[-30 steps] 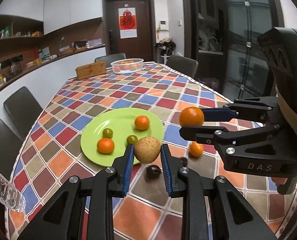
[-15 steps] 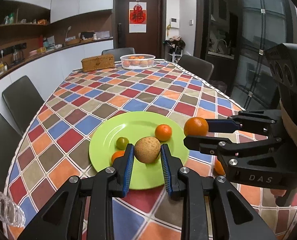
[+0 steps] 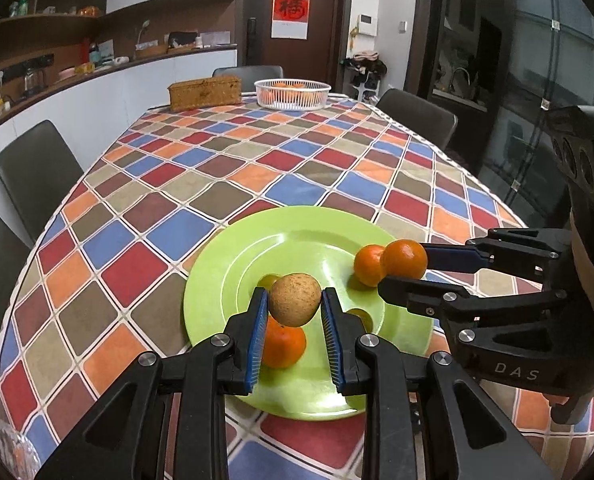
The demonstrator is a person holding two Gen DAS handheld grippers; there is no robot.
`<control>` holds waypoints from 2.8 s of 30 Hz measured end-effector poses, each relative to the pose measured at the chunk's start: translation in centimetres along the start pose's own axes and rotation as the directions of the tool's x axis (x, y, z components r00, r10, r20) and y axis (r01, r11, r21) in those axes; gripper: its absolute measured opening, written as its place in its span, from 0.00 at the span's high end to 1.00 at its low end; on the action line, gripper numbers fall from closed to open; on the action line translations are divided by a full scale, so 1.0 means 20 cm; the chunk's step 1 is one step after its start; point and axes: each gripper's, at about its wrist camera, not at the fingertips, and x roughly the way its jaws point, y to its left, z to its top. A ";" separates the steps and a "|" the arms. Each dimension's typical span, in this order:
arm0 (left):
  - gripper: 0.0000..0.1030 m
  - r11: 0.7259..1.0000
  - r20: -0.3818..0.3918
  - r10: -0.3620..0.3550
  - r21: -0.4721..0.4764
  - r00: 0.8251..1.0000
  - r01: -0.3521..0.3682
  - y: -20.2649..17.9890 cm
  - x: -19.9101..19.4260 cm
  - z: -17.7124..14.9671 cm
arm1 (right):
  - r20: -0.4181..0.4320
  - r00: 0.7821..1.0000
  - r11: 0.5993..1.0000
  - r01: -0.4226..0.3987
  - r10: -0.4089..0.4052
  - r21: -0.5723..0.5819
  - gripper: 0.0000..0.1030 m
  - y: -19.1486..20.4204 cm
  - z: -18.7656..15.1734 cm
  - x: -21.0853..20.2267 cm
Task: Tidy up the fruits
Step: 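Lower the kiwi and mandarin onto the green plate and open both tools, then move both tools away from the plate toward the remaining fruits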
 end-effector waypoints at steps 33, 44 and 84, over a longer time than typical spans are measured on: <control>0.44 0.998 0.074 0.032 0.058 0.997 -0.037 -0.14 -0.32 -0.09 | 0.066 0.995 0.997 0.077 -0.077 0.012 0.57 0.05 -0.11 -0.30; 0.29 0.993 0.144 -0.010 0.121 0.990 -0.008 -0.24 -0.55 -0.17 | 0.090 0.991 0.991 0.090 -0.100 0.102 0.53 0.10 -0.28 -0.51; 0.44 0.869 -0.050 -0.162 0.466 0.986 0.166 -0.42 -0.16 -0.45 | -0.044 0.991 0.979 0.129 -0.123 0.155 0.50 0.13 -0.67 -0.34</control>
